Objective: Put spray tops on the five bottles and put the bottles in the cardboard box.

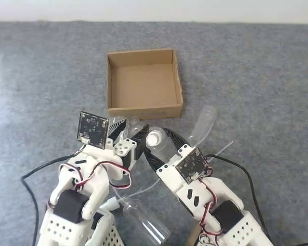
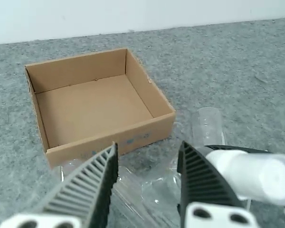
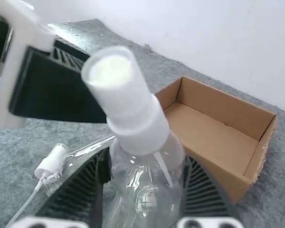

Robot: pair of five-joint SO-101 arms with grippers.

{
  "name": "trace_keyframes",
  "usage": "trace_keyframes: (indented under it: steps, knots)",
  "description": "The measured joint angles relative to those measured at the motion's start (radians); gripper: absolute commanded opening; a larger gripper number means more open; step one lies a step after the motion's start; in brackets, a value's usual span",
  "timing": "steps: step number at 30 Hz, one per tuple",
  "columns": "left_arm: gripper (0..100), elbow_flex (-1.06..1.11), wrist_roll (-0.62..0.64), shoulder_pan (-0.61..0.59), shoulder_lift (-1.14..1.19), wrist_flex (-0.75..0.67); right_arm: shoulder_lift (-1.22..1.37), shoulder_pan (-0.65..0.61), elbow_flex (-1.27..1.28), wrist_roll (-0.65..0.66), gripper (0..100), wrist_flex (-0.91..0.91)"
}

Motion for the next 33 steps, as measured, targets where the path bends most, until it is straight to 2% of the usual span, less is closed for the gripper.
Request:
trace_keyframes:
  steps: [10,16,33]
  knots:
    - [20,0.000,0.000,-0.003,0.000,0.000,0.000,0.000,0.000,0.000,7.2,0.000]
    - [20,0.002,0.000,-0.061,0.000,0.009,0.000,-0.002,0.000,0.000,7.2,0.000]
    - [20,-0.003,0.000,-0.012,0.000,0.014,0.000,-0.002,0.000,0.000,7.2,0.000]
